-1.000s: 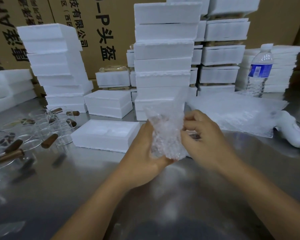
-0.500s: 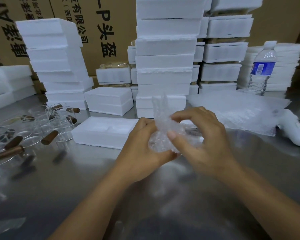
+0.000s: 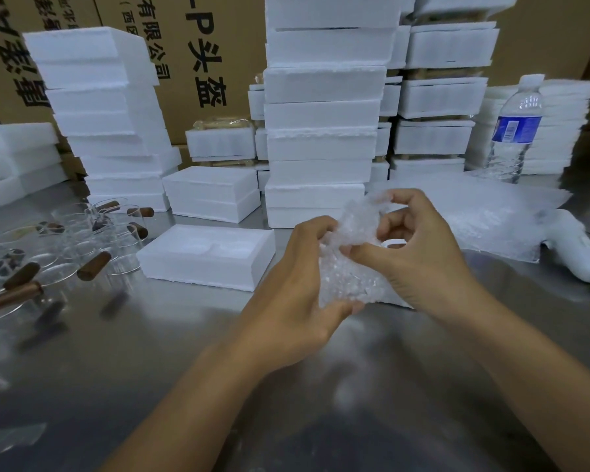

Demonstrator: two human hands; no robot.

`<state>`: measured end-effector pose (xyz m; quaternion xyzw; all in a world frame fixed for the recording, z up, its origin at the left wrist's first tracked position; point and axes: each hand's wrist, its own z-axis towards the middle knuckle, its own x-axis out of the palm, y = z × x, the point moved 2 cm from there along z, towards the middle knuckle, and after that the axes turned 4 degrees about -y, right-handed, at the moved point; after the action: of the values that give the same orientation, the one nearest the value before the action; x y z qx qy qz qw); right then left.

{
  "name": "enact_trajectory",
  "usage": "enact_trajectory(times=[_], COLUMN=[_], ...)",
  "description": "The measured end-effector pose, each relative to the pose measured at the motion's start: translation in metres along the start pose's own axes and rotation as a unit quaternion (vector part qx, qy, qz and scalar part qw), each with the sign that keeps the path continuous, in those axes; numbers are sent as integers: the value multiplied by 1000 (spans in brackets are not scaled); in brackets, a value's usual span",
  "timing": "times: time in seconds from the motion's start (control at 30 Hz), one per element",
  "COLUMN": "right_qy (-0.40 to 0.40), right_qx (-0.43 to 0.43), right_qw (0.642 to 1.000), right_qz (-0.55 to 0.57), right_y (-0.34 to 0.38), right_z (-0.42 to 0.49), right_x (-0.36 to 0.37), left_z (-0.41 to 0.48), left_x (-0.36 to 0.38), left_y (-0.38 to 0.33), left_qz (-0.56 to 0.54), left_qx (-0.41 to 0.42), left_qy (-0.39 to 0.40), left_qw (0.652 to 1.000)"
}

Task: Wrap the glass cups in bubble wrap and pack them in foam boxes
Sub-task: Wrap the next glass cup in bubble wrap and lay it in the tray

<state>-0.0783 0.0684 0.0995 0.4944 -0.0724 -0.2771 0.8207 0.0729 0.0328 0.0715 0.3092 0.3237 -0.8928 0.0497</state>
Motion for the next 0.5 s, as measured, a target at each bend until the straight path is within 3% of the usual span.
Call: enact_trajectory(times=[0.17, 0.27, 0.37, 0.5], right_qy=[-20, 53, 139, 128], right_qx=[-118, -177, -150, -121], right_qw=[988, 972, 968, 973], right_qz=[-101, -143, -145, -147], right_y=[5, 8, 8, 3], right_z=[-3, -5, -7, -5], right_x=[1, 1, 2, 4], left_z=[-1, 0, 1, 2], left_x=[1, 0, -2, 2], left_y=[-3, 2, 11, 11], left_qz=[12, -5, -20, 1], left_qx=[35, 17, -5, 19], left_qy=[-20, -35, -52, -51], left_qw=[999, 999, 998, 999])
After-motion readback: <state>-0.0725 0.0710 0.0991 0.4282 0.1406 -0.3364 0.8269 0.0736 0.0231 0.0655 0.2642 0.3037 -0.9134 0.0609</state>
